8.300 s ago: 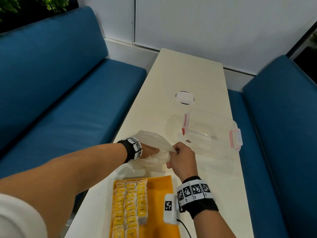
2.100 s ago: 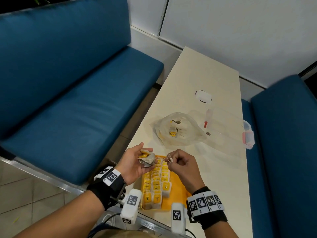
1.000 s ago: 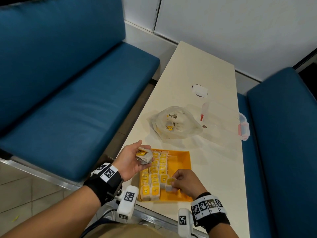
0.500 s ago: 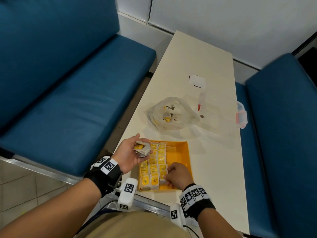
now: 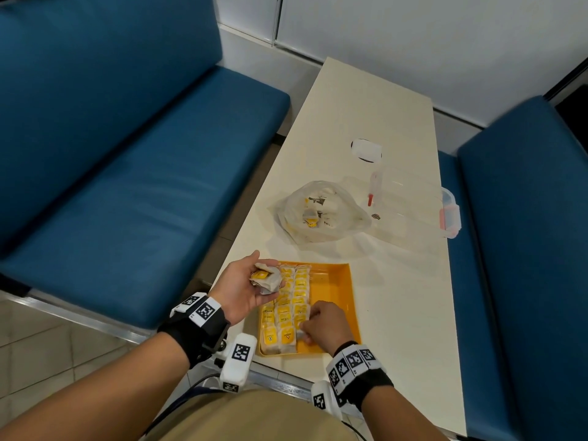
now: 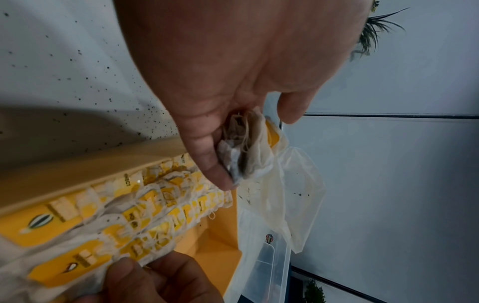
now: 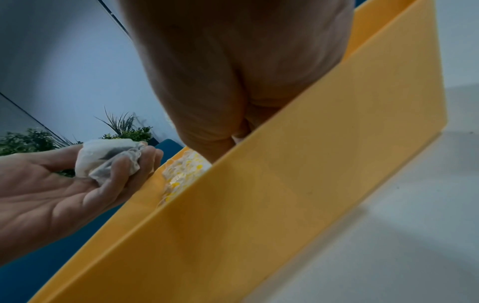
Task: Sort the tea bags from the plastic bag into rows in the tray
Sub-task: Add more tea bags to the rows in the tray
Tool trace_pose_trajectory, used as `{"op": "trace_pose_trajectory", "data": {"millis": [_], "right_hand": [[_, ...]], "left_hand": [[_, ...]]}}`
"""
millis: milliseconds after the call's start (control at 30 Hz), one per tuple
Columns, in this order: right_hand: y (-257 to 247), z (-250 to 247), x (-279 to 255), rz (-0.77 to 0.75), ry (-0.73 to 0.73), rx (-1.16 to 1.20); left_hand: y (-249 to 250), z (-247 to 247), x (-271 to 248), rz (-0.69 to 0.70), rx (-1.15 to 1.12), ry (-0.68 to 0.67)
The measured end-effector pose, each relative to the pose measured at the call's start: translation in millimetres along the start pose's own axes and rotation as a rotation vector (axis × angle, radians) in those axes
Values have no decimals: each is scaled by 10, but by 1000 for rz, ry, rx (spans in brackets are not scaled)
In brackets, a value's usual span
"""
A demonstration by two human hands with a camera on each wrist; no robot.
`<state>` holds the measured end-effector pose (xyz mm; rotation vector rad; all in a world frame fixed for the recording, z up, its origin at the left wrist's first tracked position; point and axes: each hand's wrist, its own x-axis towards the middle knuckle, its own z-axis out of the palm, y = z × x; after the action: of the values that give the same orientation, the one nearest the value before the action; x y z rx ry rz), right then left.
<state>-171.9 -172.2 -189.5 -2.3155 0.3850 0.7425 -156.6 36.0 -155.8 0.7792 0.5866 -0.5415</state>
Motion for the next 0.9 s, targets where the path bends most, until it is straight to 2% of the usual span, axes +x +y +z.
{"op": "trace_pose_trajectory", "data": {"millis": [100, 200, 300, 367, 500, 633, 767, 900], "right_hand": [[-47, -67, -12, -57, 60, -110], [-260, -236, -103, -306, 222, -82], [-594, -361, -265, -560, 188, 97], [-737, -364, -285, -637, 142, 121], [-862, -311, -212, -604, 141, 104], [-903, -327, -157, -531, 95, 240], [-936, -440, -118, -446, 70, 422], [-954, -497, -92, -405, 54, 447]], "left_hand": [[32, 7, -12, -9, 16, 1], [61, 37, -17, 6, 97, -1], [60, 107, -32, 9, 169, -27], [57, 152, -34, 3, 191, -60], [68, 215, -37, 2, 217, -117], [97, 191, -44, 21, 236, -161], [121, 103, -16, 96, 255, -155], [175, 71, 12, 111, 274, -181]]}}
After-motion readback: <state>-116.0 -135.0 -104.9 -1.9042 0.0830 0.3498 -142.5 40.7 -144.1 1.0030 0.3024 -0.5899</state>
